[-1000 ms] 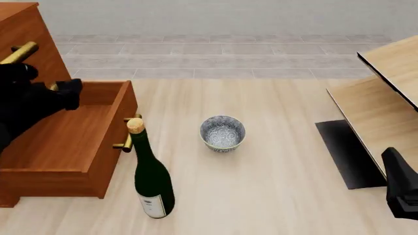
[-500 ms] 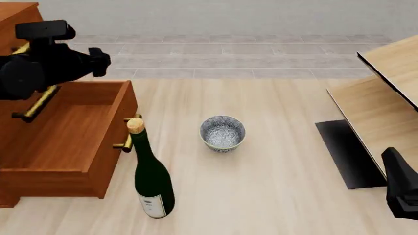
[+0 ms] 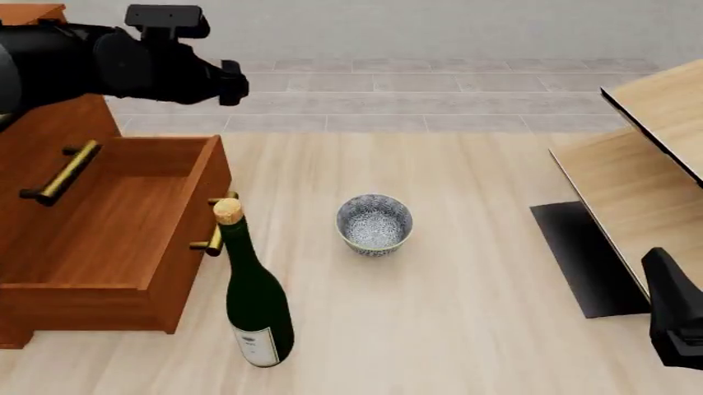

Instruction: Put the bowl on top of the cabinet.

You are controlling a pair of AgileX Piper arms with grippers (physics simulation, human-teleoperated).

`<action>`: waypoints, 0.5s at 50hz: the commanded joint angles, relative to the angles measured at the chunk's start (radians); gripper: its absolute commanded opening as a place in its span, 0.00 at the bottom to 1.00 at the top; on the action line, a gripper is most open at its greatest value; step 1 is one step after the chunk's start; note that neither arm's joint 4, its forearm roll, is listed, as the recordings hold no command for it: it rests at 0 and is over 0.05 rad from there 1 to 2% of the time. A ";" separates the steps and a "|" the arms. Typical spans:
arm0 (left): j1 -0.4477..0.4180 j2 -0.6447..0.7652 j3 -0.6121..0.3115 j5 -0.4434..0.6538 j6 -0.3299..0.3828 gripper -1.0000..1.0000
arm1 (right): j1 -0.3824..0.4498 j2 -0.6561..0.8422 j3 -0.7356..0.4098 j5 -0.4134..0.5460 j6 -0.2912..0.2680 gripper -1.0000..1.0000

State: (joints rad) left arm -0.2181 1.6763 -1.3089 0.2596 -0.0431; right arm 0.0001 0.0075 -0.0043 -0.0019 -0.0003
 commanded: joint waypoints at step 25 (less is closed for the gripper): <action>-0.063 0.314 -0.420 0.283 0.091 1.00 | 0.000 0.000 0.000 0.000 0.000 1.00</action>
State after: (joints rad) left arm -0.2763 1.9185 -1.6361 0.4818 0.0193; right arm 0.0001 0.0075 -0.0043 -0.0019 -0.0003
